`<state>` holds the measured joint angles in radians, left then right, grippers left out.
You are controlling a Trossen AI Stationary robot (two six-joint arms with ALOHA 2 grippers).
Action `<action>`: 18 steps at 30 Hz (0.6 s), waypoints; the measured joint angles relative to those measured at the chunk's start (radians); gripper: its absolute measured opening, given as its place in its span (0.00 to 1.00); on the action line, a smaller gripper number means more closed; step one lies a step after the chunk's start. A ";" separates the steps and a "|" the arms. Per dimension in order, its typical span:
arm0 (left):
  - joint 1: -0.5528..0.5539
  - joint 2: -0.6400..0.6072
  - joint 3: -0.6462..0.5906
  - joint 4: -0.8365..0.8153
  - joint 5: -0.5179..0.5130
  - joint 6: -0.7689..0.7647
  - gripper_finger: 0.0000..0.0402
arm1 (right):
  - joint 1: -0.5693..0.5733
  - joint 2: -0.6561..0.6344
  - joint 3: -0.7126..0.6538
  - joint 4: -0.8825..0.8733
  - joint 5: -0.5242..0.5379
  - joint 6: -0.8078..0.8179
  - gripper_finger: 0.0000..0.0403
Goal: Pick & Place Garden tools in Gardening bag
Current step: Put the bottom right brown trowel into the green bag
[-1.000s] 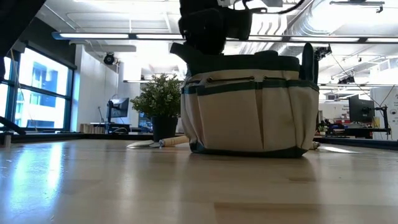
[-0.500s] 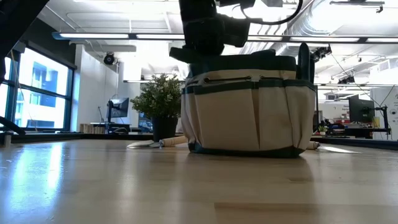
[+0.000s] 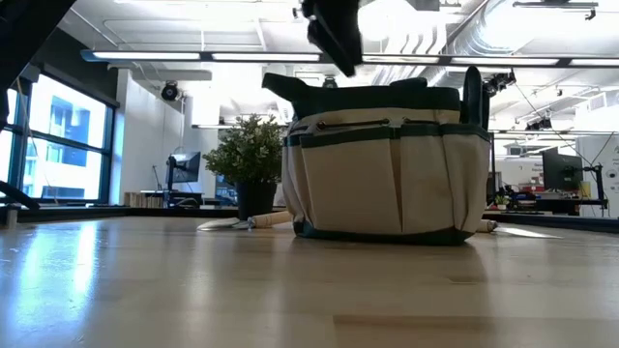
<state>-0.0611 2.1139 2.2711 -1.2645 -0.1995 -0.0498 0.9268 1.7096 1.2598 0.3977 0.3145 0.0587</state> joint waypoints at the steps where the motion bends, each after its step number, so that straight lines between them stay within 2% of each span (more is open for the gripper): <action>1: 0.000 0.000 0.027 -0.043 0.001 0.000 0.59 | 0.000 0.000 0.000 0.000 0.000 0.003 0.01; 4: 0.000 -0.007 0.088 -0.232 0.001 -0.001 0.59 | 0.002 0.000 0.000 -0.011 -0.004 0.038 0.01; 6: 0.001 -0.047 0.059 -0.323 -0.020 -0.007 0.59 | 0.003 0.000 0.000 -0.033 -0.005 0.069 0.01; 13: 0.002 -0.184 0.014 -0.303 -0.057 -0.060 0.60 | 0.002 0.000 0.000 -0.066 -0.003 0.073 0.01; 18: 0.002 -0.242 -0.011 -0.304 -0.042 -0.086 0.60 | 0.005 0.000 0.000 -0.079 -0.003 0.098 0.01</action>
<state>-0.0589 1.8720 2.2604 -1.5681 -0.2416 -0.1356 0.9315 1.7096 1.2598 0.3185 0.3119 0.1568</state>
